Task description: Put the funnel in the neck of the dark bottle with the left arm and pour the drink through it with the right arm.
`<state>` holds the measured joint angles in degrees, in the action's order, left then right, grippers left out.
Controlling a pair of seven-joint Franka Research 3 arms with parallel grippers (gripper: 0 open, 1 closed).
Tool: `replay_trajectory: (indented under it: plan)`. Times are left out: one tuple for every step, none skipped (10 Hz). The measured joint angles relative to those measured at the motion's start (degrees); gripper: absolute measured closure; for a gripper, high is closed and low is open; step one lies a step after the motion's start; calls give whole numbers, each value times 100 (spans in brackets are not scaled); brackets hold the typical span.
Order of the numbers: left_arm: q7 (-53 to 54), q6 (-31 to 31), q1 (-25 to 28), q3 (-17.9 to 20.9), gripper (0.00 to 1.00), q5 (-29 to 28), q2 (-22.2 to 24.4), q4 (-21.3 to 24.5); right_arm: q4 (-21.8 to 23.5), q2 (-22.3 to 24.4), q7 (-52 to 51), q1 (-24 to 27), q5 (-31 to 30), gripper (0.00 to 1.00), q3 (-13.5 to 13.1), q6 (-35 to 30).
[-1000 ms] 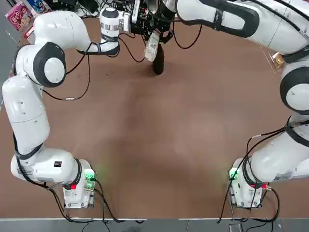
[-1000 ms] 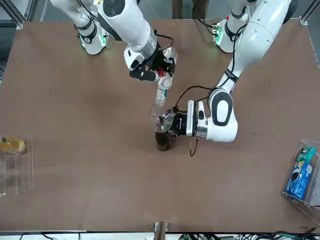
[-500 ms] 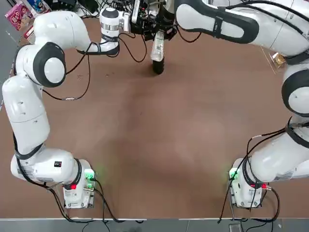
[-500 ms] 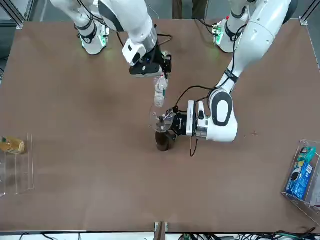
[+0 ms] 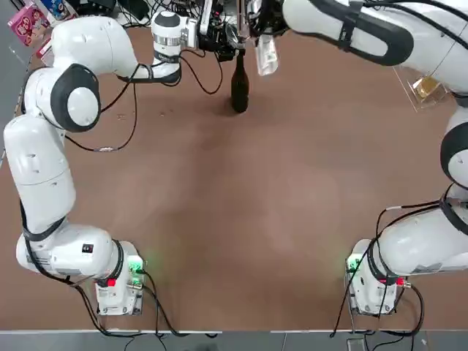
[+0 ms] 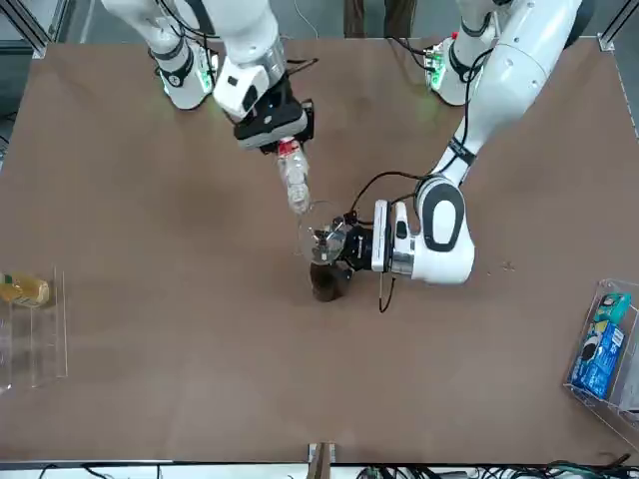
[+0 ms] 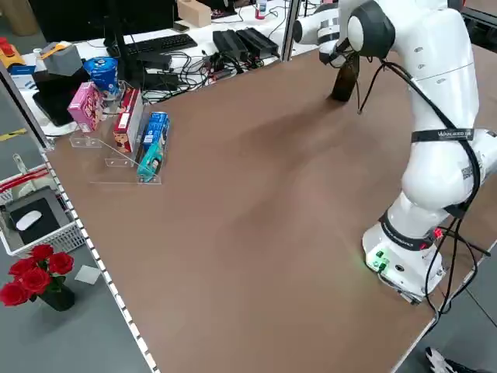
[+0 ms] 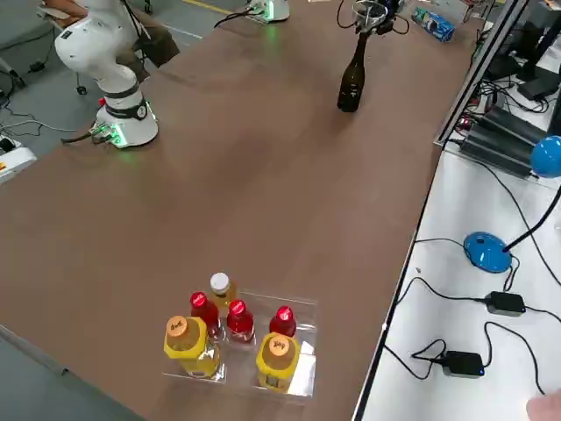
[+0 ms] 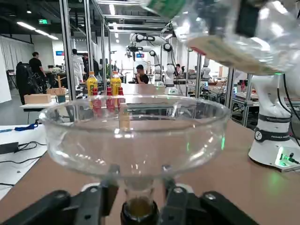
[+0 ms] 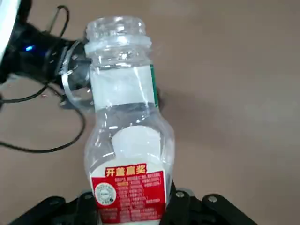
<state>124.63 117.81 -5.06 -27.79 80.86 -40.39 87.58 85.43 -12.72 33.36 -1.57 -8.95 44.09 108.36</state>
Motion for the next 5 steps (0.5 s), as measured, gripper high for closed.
replay_trajectory:
  plan:
    - [-17, 2, -25, 0, 31, 0, 0, -74, 11, 73, -616, 21, 135, 56, -306, -2]
    - [-28, 2, -33, 1, 18, -7, -1, -111, 12, 155, -1334, 35, 390, 56, -690, 0]
    - [-28, 3, -33, 4, 2, -126, -2, -134, 13, 242, -2022, 50, 633, 56, -1069, 0]
    - [-26, 6, -27, 12, 0, -395, -3, -158, 18, 319, -2644, 65, 812, 56, -1394, 0]
    - [-24, 7, -1, 22, 0, -721, -3, -181, 27, 367, -3269, 68, 1003, 56, -1703, 0]
